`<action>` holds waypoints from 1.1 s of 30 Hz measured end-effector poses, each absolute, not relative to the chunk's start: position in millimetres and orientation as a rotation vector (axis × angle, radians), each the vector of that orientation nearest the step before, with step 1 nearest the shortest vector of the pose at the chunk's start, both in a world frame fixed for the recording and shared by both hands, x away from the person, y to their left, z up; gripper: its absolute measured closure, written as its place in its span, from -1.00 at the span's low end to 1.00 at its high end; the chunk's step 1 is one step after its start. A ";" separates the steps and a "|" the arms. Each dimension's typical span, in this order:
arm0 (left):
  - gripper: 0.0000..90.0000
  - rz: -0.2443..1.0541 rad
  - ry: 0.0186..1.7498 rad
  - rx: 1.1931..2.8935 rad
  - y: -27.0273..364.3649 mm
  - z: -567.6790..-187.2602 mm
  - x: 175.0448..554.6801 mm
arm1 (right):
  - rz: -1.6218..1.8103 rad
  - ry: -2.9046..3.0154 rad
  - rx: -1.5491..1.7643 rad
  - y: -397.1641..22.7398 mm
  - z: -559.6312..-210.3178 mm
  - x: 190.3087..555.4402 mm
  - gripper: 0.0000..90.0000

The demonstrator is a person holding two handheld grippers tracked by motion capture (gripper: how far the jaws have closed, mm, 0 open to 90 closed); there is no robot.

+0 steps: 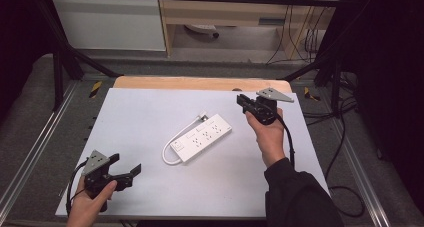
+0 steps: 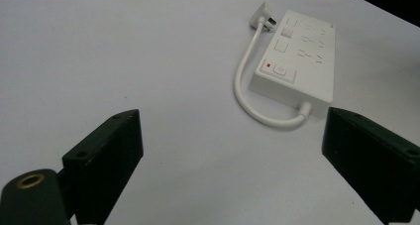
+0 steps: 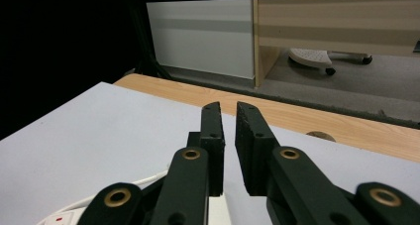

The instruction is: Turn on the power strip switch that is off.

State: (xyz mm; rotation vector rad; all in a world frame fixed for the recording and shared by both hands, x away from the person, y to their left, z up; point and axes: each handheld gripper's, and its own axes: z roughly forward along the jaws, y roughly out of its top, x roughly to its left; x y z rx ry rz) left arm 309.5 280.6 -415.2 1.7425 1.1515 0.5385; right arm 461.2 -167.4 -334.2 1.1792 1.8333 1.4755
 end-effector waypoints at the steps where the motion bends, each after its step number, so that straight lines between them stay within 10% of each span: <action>1: -0.80 0.539 1.151 1.743 280.6 -415.2 309.5 | 1.476 1.835 1.181 -167.1 -334.8 462.0 0.87; 33: -0.85 0.542 1.170 1.735 282.9 -415.9 310.0 | 1.426 1.986 1.116 -125.6 -369.0 473.9 1.00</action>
